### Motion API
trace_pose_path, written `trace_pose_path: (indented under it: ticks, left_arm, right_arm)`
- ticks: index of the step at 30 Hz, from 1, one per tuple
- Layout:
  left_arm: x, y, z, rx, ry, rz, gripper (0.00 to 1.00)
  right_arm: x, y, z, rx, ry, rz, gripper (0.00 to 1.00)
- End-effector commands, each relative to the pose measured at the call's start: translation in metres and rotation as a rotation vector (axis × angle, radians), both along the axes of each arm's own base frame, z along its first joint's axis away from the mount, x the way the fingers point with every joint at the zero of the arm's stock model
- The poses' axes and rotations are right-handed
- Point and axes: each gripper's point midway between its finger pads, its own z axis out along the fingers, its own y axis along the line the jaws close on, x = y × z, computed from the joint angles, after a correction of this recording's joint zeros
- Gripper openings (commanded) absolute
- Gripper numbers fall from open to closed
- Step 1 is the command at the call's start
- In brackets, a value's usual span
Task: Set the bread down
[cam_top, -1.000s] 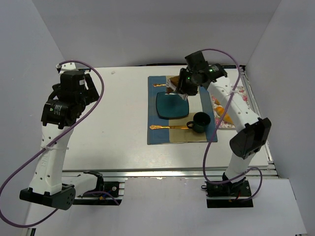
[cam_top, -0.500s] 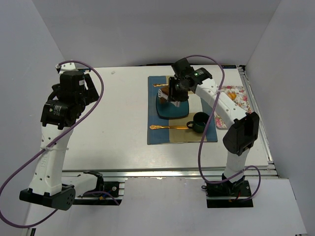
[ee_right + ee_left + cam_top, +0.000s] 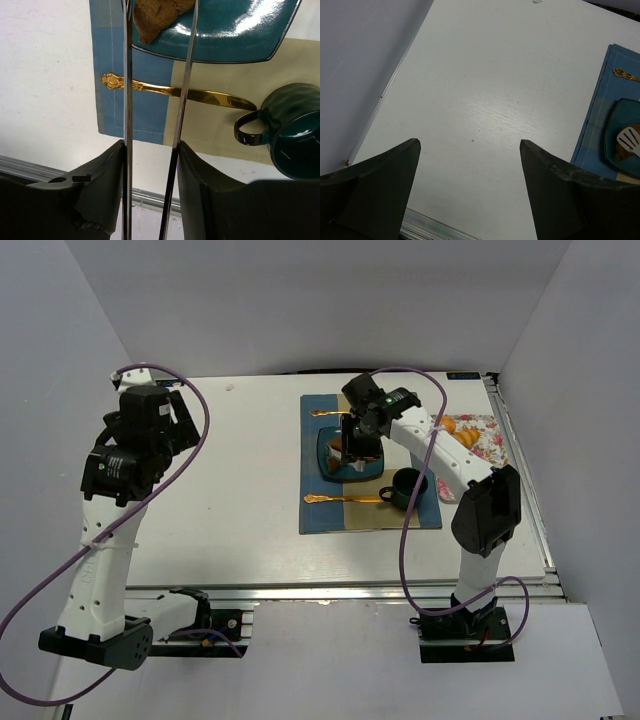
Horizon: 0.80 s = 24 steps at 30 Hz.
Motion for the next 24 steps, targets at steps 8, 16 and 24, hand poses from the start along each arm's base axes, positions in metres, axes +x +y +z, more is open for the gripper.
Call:
trace_pose_path:
  ticks: [8,16,24]
  left_arm:
    - [-0.011,0.005,0.010,0.001,-0.036,0.018,0.92]
    - [-0.011,0.004,0.010,-0.002,-0.035,0.014,0.92]
    - [-0.010,0.004,0.009,-0.002,-0.034,0.013,0.92]
  right_arm:
    - [0.002,0.005,0.000,0.001,-0.019,0.002,0.51]
    - [0.005,0.006,0.009,0.011,-0.044,-0.012,0.59]
    - [0.013,0.007,0.029,0.024,-0.092,-0.031,0.61]
